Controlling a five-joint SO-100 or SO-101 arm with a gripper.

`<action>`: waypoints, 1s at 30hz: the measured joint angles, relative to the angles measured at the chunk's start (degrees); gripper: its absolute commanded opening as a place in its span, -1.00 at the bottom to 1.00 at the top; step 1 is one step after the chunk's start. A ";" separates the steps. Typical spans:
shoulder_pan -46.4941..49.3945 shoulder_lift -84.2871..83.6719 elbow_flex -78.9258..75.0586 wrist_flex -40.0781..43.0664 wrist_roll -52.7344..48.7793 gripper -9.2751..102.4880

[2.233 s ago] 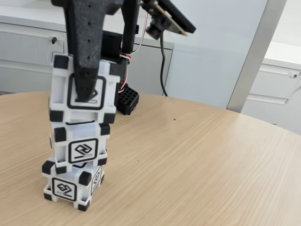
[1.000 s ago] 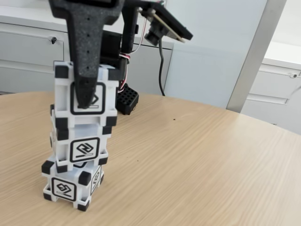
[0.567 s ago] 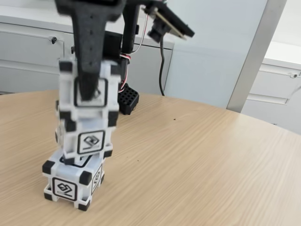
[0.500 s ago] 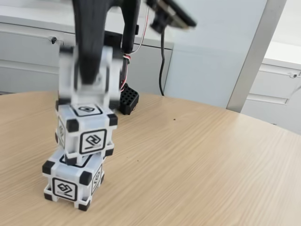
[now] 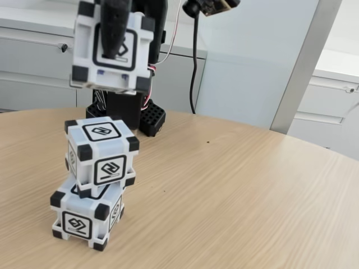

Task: Stack cubes from left to right.

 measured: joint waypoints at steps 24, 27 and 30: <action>-0.09 1.05 9.23 0.00 0.09 -0.61; -0.09 1.05 9.23 0.00 -0.09 -0.61; -0.09 1.05 9.23 0.00 -0.44 -0.61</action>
